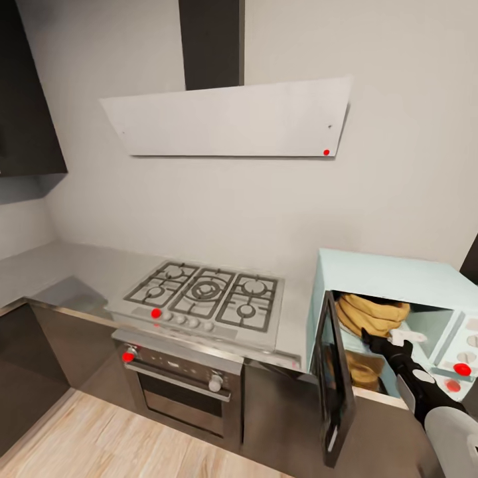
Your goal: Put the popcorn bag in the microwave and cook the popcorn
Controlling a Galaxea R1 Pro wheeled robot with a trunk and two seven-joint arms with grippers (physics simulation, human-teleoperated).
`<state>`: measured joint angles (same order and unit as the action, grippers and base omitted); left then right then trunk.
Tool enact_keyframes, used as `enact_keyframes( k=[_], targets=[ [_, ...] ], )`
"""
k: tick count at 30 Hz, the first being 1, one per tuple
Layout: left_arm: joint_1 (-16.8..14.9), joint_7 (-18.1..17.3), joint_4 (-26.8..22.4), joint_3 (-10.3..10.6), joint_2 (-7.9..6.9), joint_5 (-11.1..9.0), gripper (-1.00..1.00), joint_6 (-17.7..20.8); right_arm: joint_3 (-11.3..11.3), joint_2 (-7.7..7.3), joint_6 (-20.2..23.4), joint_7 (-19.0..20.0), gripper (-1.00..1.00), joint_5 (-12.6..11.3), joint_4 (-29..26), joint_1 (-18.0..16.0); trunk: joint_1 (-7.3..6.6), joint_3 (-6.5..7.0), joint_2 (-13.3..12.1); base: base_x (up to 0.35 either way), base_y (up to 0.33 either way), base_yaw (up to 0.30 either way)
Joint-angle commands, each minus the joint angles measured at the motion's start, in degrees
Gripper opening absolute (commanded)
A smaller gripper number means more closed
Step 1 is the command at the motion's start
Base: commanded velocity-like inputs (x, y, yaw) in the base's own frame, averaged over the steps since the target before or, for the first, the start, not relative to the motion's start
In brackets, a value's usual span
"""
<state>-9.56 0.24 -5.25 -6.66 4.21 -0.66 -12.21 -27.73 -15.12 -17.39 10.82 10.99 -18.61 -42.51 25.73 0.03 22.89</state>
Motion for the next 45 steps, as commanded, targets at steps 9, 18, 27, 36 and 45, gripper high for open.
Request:
enact_keyframes(
  k=[9,18,27,36,45],
  targets=[
    [0.0,0.0,0.1,-0.3,0.00,-0.1,1.00,-0.2,-0.5,-0.15,-0.3,0.3,1.00,0.5,0.0,0.0,0.05,-0.02,0.0,0.105,0.000,0.000],
    [0.0,0.0,0.1,-0.3,0.00,0.0,1.00,-0.2,-0.5,0.00,-0.3,0.3,1.00,0.5,0.0,0.0,0.05,-0.02,0.0,0.063,0.000,0.000],
    [0.0,0.0,0.1,-0.3,0.00,0.0,1.00,-0.2,-0.5,0.01,-0.3,0.3,1.00,0.5,0.0,0.0,0.05,-0.02,0.0,0.045,-0.046,0.000],
    [0.0,0.0,0.1,-0.3,0.06,0.0,1.00,-0.2,-0.5,0.03,-0.4,0.3,1.00,0.5,-0.1,0.0,0.05,-0.02,0.0,-0.101,-0.010,0.000],
    [0.0,0.0,0.1,-0.3,0.09,0.0,1.00,-0.2,-0.5,0.11,-0.4,0.3,1.00,0.5,-0.2,0.0,0.05,-0.02,0.0,-0.336,-0.042,0.000]
  ],
)
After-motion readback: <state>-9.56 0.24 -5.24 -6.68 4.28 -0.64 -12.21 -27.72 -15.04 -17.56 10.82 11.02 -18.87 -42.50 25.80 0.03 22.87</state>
